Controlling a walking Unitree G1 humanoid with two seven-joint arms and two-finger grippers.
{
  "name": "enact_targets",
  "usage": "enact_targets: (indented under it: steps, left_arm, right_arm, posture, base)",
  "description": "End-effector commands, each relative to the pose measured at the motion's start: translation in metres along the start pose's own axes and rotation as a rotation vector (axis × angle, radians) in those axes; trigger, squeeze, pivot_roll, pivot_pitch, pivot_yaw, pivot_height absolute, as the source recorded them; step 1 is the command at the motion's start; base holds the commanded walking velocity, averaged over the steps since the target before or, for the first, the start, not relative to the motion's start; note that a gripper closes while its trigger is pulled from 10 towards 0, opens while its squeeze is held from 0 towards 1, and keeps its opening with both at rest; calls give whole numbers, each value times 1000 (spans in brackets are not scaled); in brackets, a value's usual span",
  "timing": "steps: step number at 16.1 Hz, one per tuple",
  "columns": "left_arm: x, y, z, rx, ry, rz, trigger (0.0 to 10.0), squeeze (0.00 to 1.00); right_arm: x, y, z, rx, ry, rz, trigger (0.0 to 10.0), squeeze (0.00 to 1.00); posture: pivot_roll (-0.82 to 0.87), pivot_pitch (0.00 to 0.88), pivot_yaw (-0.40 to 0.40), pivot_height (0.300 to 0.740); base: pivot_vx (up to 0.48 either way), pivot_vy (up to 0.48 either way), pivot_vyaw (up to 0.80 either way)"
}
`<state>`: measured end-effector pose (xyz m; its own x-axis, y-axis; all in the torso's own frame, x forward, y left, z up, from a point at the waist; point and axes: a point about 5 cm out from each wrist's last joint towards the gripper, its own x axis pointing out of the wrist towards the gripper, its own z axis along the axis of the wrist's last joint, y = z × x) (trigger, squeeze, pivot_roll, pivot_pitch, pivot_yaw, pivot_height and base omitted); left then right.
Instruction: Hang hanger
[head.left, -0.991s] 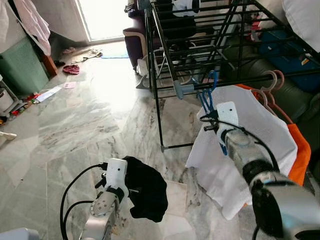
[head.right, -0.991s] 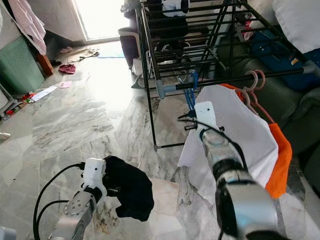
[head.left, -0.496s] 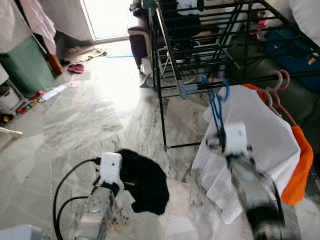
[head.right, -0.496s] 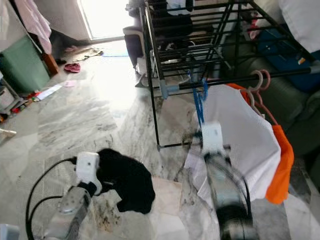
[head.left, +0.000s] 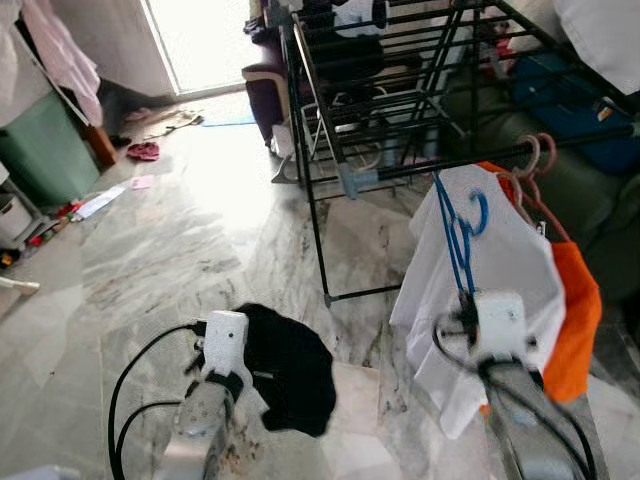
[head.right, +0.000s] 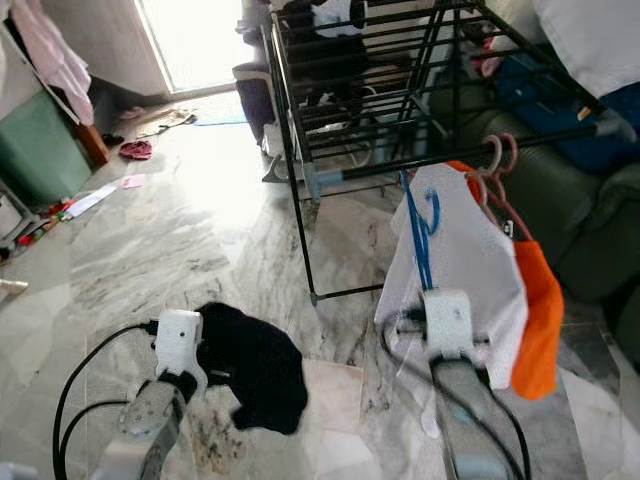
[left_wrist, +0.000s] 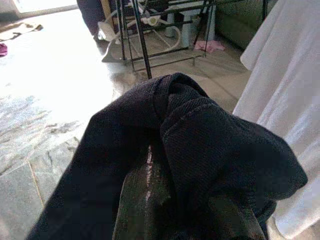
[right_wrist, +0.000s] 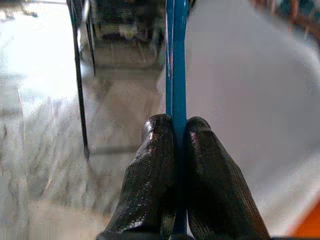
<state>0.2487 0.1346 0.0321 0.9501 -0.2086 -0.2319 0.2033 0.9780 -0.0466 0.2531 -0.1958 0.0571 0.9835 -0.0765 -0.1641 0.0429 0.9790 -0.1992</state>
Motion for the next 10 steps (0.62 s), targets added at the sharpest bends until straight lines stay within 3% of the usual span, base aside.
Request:
enact_targets:
  steps: [1,4,6,10]
  left_arm:
    - [-3,6,2,25,3,29,10000,0]
    - [-8,17,-1,62,21,63,10000,0]
    - [-6,22,5,36,13,138,10000,0]
    - [-11,30,-2,75,32,238,10000,0]
  right_arm:
    - [-5,11,-4,18,19,40,10000,0]
    - [-13,34,-10,31,43,104,10000,0]
    - [-9,41,-8,28,32,165,10000,0]
    - [4,38,-2,20,22,192,10000,0]
  posture:
    - [-193,52,118,740]
    - [-155,12,104,740]
    - [-142,18,110,740]
    - [-104,0,73,740]
  base:
    - [0,0,0]
    - [0,0,0]
    - [0,0,0]
    - [0,0,0]
